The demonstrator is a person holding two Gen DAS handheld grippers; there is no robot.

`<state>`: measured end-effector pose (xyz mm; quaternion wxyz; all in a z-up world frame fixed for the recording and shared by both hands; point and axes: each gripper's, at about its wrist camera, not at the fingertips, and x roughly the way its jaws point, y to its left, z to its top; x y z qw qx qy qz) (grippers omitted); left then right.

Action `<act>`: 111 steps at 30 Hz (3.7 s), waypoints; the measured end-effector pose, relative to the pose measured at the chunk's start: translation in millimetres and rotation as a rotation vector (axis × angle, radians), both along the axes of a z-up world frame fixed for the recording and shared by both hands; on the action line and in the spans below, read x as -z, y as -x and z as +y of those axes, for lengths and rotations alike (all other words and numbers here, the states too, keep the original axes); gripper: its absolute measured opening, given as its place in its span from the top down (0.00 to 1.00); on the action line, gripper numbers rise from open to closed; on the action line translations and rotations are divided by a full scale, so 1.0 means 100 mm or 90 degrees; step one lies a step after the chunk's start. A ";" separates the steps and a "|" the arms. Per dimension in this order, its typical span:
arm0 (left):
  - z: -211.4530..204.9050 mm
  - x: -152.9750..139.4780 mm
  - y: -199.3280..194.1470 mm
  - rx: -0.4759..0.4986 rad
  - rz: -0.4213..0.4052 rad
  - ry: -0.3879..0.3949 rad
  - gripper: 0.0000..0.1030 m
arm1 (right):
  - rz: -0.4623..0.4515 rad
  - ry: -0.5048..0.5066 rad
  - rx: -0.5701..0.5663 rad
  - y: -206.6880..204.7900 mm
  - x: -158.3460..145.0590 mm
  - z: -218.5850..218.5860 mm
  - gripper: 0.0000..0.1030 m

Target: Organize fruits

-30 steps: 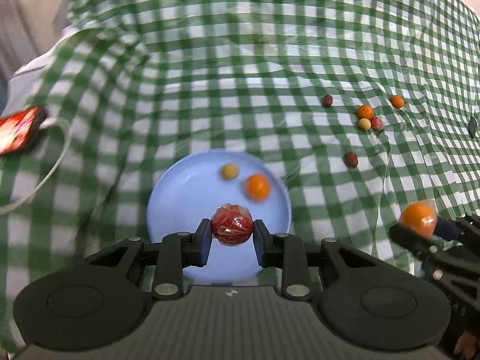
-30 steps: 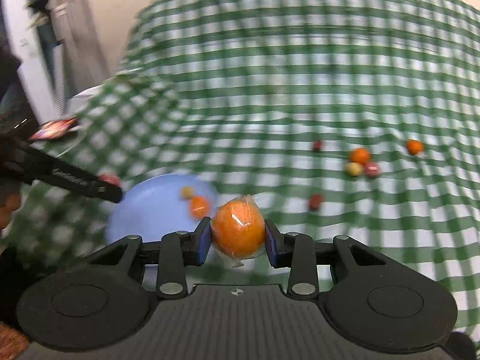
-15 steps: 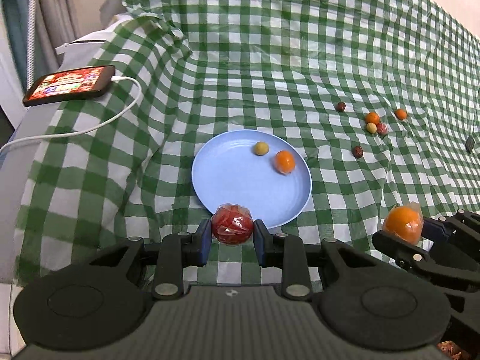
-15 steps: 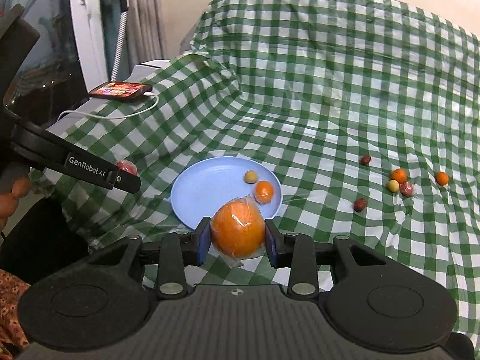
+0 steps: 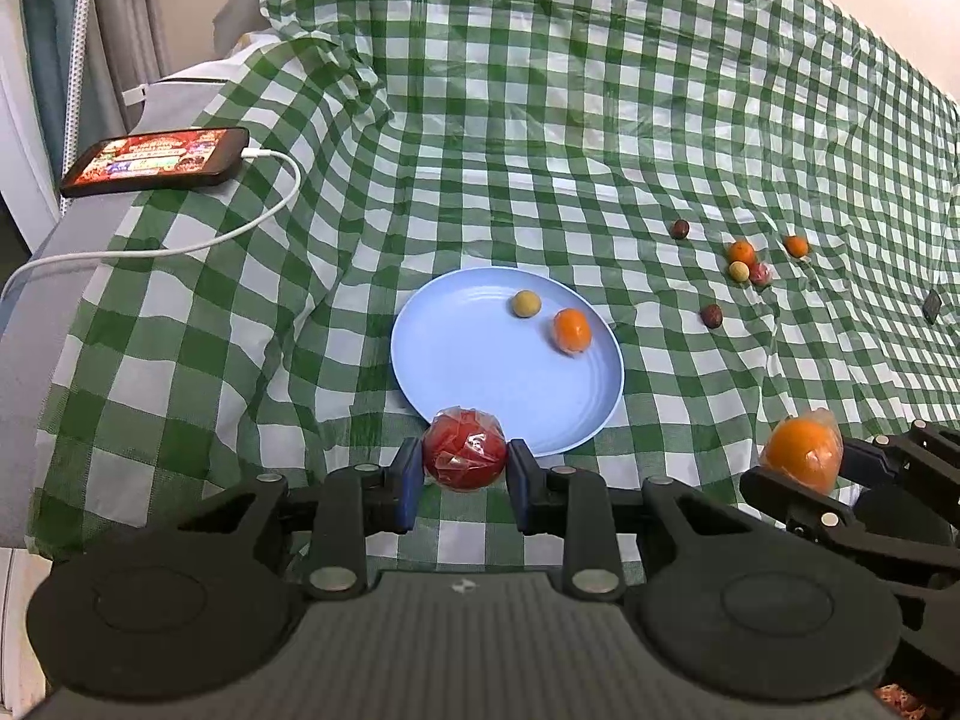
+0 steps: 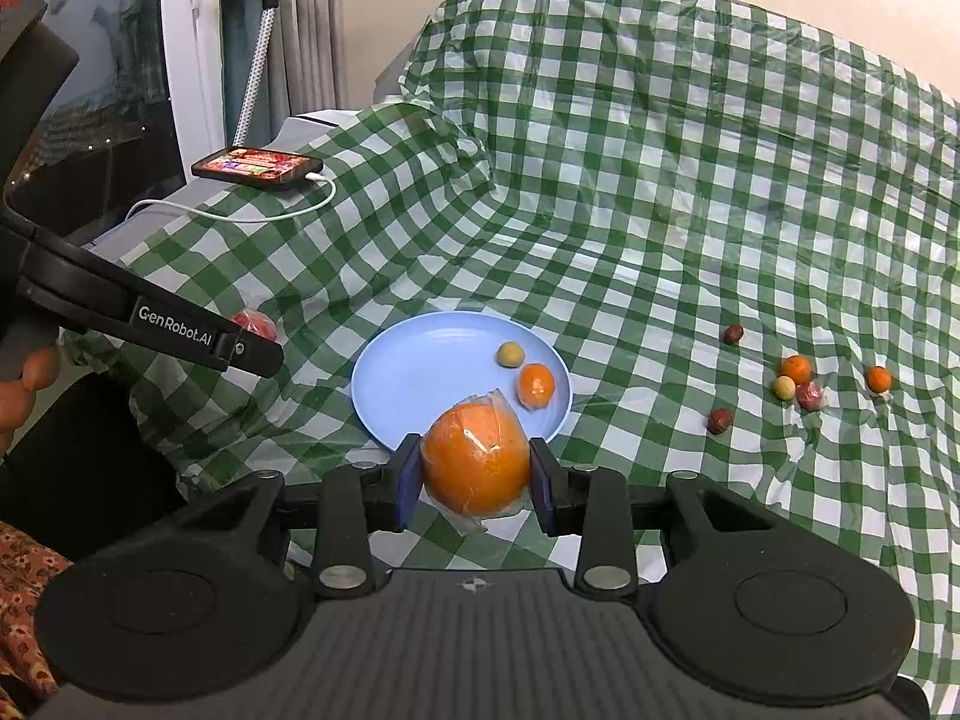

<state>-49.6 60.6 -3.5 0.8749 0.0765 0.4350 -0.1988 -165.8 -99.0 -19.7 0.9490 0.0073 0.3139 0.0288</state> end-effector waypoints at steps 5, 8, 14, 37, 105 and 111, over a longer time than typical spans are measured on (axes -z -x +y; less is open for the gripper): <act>-0.02 0.04 -0.01 0.002 0.004 -0.001 0.68 | 0.008 0.000 -0.004 -0.01 0.03 -0.01 0.63; -0.02 0.06 -0.03 0.001 0.007 -0.001 0.68 | 0.014 -0.001 -0.004 -0.02 0.05 -0.02 0.63; -0.01 0.11 -0.09 -0.003 0.015 0.001 0.68 | 0.024 -0.002 -0.006 -0.05 0.08 -0.04 0.63; -0.05 0.21 -0.32 -0.008 0.020 -0.001 0.68 | 0.061 0.007 -0.010 -0.29 0.24 -0.04 0.63; -0.12 0.06 -0.08 -0.037 -0.039 -0.049 0.00 | 0.060 0.005 -0.004 -0.26 0.17 0.05 0.01; -0.13 -0.01 0.00 -0.029 -0.061 -0.050 0.00 | 0.044 0.009 0.001 -0.19 0.13 0.10 0.01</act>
